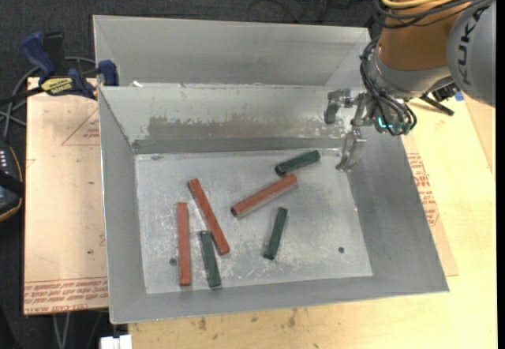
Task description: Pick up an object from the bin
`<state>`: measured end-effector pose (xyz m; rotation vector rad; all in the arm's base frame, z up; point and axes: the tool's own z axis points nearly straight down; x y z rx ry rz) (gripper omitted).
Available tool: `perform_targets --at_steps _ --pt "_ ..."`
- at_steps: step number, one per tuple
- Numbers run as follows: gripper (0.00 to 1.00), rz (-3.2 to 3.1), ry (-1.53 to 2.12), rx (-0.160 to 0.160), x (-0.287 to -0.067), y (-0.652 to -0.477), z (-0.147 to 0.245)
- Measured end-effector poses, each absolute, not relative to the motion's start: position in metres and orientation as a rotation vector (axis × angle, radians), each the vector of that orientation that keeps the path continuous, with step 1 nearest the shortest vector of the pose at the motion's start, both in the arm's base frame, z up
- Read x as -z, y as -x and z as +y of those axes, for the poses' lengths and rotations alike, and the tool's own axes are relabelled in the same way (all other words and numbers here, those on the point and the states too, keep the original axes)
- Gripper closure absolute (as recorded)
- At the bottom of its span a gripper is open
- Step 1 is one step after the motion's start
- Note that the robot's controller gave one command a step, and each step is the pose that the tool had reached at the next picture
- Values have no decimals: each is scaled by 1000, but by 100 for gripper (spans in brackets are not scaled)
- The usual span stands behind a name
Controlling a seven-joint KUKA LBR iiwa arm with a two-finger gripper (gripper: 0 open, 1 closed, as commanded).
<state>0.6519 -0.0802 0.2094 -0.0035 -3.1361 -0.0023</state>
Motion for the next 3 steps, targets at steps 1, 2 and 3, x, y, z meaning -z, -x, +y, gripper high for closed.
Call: perform_targets --at_steps 1,2,3 --pt "0 -3129 -274 1 -184 -628 -92" --pt "0 -3131 -359 -5 -244 -625 -119" --pt "0 -3120 -346 8 -173 -651 -59"
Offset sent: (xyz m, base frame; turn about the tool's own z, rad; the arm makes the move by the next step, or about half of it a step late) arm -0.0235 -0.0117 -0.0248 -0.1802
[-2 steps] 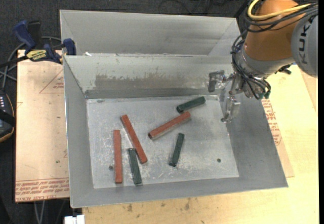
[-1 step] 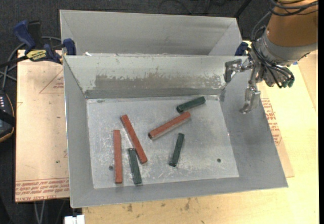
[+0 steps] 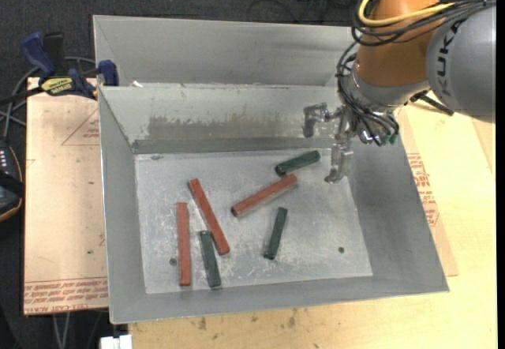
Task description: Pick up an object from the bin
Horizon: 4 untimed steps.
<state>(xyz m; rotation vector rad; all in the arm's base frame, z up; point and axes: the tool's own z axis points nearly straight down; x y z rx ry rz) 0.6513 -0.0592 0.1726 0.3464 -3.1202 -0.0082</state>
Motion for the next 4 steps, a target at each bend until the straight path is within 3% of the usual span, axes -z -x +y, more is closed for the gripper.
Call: perform_targets --at_steps 1,2,3,4 --pt "0 -3094 -518 7 -66 -639 4" --pt "100 -3103 -513 1 -71 -642 1" --pt "100 -3042 -801 0 -165 -562 9" --pt "100 -3116 -456 2 -211 -553 29"
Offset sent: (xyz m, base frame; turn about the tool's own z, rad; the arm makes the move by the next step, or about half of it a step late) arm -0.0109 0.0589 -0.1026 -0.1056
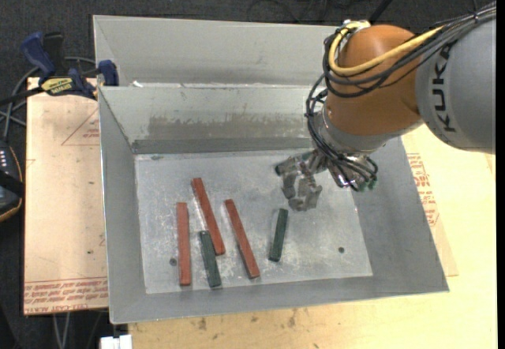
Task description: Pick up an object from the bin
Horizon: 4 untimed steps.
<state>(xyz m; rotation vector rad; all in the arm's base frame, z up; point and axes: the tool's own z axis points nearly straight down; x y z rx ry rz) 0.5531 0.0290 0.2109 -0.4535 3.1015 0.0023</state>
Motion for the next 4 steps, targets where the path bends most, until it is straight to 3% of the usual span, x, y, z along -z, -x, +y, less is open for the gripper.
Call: perform_targets --at_steps 1,2,3,4 --pt "0 3104 454 -1 -210 -553 28" --pt "0 2987 987 -4 -77 -557 -2" --pt "100 2983 986 -2 -79 -558 -1" --pt "100 3000 896 4 -215 -560 -3"
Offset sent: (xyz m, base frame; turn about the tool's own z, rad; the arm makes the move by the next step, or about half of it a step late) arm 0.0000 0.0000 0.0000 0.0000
